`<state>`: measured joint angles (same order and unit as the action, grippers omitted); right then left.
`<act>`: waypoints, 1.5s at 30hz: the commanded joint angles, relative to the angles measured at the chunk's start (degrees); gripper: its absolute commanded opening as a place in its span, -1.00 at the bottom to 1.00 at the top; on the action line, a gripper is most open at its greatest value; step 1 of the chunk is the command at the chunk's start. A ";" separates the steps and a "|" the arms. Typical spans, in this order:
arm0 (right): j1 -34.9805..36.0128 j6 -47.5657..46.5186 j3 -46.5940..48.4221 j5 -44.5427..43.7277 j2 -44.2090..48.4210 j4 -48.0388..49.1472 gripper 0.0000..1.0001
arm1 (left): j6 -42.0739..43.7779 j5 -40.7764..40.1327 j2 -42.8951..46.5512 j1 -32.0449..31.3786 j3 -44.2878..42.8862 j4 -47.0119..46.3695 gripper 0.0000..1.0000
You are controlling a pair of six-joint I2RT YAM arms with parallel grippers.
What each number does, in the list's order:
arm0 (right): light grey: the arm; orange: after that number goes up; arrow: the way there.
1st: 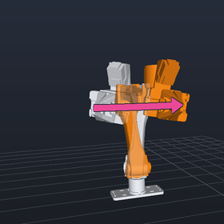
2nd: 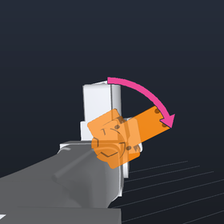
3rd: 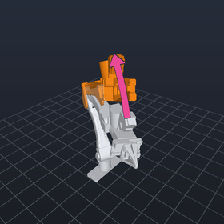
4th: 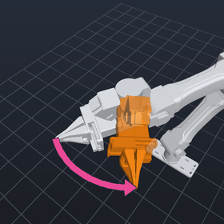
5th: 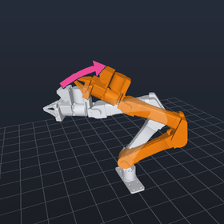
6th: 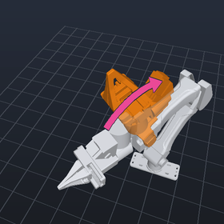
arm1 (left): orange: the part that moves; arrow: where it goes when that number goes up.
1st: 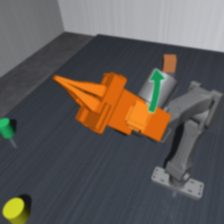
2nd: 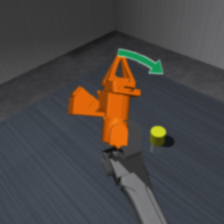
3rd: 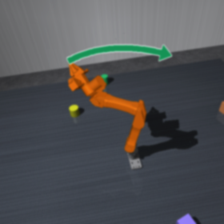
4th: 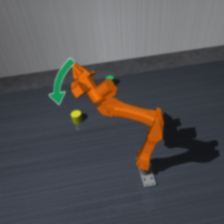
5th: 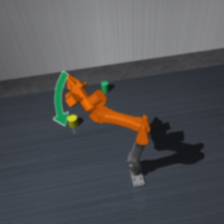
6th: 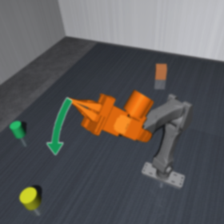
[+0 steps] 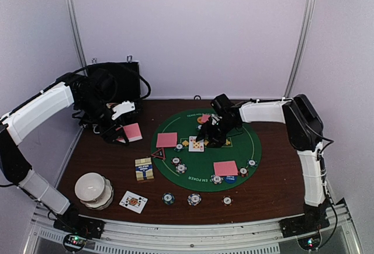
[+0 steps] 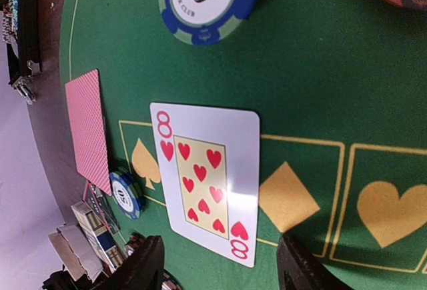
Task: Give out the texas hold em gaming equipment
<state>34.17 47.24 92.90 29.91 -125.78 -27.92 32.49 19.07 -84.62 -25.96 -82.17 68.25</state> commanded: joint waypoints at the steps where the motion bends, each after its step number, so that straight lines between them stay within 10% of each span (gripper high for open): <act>1: 0.10 3.61 1.18 1.70 -3.13 2.38 0.16 | 0.73 1.08 1.37 0.38 -0.66 -0.10 -1.00; 15: 0.11 8.37 0.39 0.82 -1.31 6.49 0.07 | 0.85 1.11 1.43 0.38 -0.28 -0.10 -1.00; 28: 7.27 9.52 0.02 7.85 12.50 12.53 0.93 | 0.92 2.05 0.86 0.38 -0.18 -0.38 -1.00; 45: 18.28 20.76 7.43 20.72 5.15 28.75 0.92 | 0.71 2.94 0.54 0.37 -0.70 -0.52 -1.00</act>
<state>51.29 66.50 97.27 47.79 -118.17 -1.45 32.67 20.40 -84.64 -25.96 -82.17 68.25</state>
